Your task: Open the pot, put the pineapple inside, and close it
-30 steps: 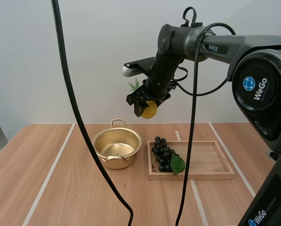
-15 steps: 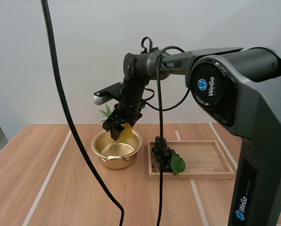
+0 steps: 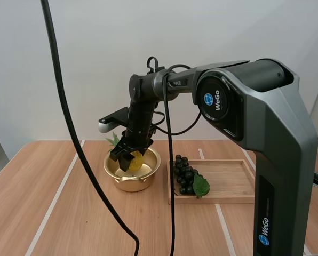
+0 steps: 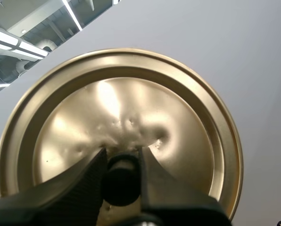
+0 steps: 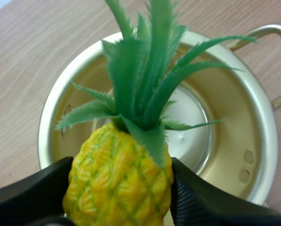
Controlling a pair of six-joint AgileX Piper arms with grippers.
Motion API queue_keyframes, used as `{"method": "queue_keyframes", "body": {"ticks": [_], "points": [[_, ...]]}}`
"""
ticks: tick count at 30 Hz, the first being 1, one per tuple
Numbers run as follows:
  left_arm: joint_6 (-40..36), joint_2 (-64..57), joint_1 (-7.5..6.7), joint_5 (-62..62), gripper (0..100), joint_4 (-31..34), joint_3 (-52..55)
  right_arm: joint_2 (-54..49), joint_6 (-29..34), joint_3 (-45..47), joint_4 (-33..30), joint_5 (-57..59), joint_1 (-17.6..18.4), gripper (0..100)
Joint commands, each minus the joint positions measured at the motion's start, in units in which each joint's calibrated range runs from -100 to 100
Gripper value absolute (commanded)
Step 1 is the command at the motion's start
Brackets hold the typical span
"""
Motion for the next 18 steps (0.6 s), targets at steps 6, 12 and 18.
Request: {"method": "queue_keyframes", "body": {"ticks": [6,12,18], "points": [[-0.5,-0.4,-0.07,0.0,0,0.55,-0.29,4.67,-0.88,-0.45,0.16,0.1,-0.02,0],[-0.5,-0.4,-0.07,0.0,0,0.55,-0.29,5.71,-0.88,-0.45,-0.92,0.73,-0.02,0],[-0.5,-0.4,-0.07,0.0,0,0.55,-0.29,5.71,0.78,-0.45,-5.29,3.76,-0.02,0]]}}
